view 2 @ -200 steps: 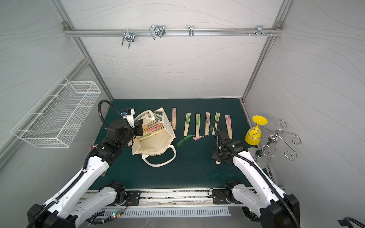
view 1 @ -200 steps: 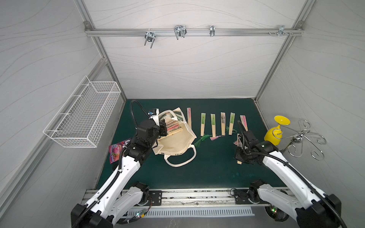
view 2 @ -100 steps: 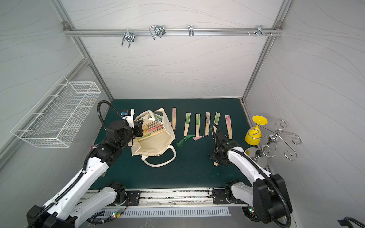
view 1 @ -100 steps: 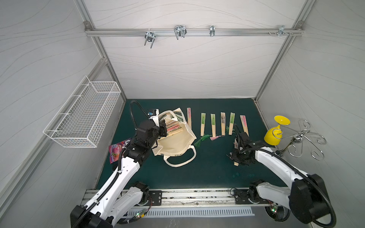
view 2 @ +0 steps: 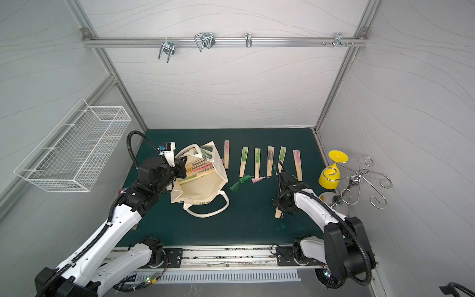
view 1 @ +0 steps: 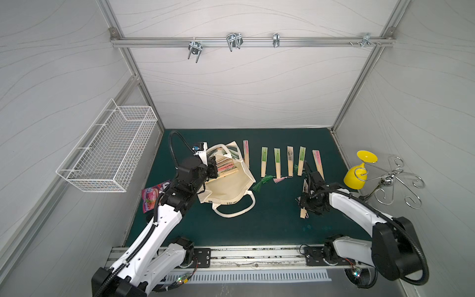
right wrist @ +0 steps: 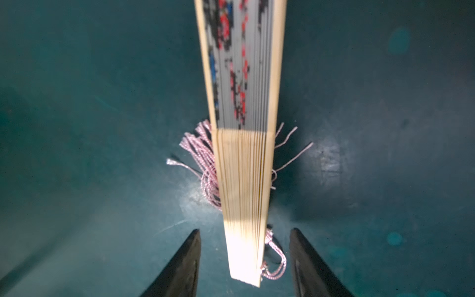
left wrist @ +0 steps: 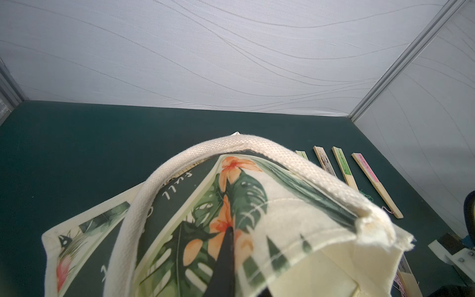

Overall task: Take out the folding fans from the tote bags
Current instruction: Place the folding fan at the center of the board.

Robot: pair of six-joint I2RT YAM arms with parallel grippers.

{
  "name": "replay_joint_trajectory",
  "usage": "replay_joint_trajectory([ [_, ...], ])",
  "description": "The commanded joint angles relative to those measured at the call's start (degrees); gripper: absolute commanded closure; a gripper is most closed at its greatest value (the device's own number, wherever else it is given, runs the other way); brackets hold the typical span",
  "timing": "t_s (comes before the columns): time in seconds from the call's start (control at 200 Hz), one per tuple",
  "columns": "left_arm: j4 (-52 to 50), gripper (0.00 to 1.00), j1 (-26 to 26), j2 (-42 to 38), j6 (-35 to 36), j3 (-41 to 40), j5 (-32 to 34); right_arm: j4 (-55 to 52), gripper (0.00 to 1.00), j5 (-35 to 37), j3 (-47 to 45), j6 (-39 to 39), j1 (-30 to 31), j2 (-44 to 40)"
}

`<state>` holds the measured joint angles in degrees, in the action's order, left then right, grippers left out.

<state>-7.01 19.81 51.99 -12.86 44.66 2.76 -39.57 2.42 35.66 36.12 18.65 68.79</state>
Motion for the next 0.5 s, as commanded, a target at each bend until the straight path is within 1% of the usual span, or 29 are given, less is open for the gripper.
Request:
replay_joint_trajectory([
  [0.0,3.31,1.0,-0.04,-1.27,-0.85,0.34,-1.67,-3.02,0.43,-0.51,2.66,-0.98,-0.07,-4.31],
  [0.085,3.34,1.0,-0.04,-1.79,-0.85,-0.17,-2.23,-3.53,0.43,-0.88,5.03,-2.77,1.91,-7.49],
  [0.18,3.41,1.0,-0.04,-2.4,-0.85,-0.69,-2.41,-3.89,0.42,1.55,9.09,-3.64,7.36,-9.88],
  [0.33,3.42,1.0,-0.04,-2.94,-1.09,-1.32,-2.5,-2.28,0.42,8.5,16.64,-5.42,20.65,-8.88],
  [0.415,3.16,1.0,-0.04,-2.6,-1.33,-1.29,-2.72,0.54,0.42,12.39,20.04,-8.56,28.63,-6.9],
  [0.495,3.14,1.0,-0.04,-2.33,-1.63,-1.38,-2.93,3.94,0.42,14.55,22.23,-12.05,34.79,-4.77],
])
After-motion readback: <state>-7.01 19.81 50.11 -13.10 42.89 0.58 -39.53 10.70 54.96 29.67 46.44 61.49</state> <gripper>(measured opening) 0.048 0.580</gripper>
